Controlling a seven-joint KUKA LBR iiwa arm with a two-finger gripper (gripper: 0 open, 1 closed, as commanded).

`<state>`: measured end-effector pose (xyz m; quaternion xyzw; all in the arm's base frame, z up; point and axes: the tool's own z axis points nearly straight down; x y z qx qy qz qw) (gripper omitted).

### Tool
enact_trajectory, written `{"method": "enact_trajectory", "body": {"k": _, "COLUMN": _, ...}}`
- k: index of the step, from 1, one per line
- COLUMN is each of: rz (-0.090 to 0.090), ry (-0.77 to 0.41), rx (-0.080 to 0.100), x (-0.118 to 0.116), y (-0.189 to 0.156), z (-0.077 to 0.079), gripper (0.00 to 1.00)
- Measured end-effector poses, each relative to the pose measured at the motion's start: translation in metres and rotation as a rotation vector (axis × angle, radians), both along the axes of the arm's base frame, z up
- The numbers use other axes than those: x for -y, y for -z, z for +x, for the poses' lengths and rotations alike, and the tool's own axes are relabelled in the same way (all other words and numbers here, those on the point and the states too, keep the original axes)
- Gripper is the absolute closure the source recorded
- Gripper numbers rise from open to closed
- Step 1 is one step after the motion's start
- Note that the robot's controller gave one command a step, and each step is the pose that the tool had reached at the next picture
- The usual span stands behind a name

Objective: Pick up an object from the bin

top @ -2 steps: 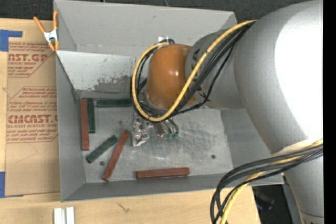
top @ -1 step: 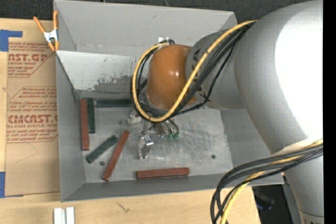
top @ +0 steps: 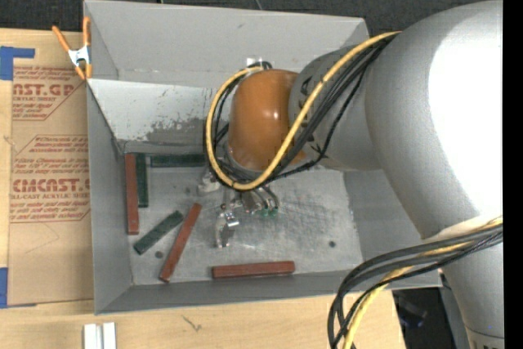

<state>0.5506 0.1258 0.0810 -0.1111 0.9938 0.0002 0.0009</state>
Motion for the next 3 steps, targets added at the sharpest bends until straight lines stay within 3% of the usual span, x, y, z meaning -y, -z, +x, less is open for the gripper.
{"method": "enact_trajectory", "body": {"k": 1, "rz": 0.001, "ry": -0.224, "rx": 0.014, "x": -0.047, "y": 0.004, "z": 0.014, "gripper": 1.00}}
{"method": "enact_trajectory", "body": {"k": 2, "rz": 0.001, "ry": -0.224, "rx": 0.014, "x": -0.047, "y": 0.004, "z": 0.014, "gripper": 1.00}}
{"method": "enact_trajectory", "body": {"k": 3, "rz": 0.000, "ry": -0.535, "rx": 0.006, "x": -0.023, "y": -0.168, "z": 0.025, "gripper": 1.00}}
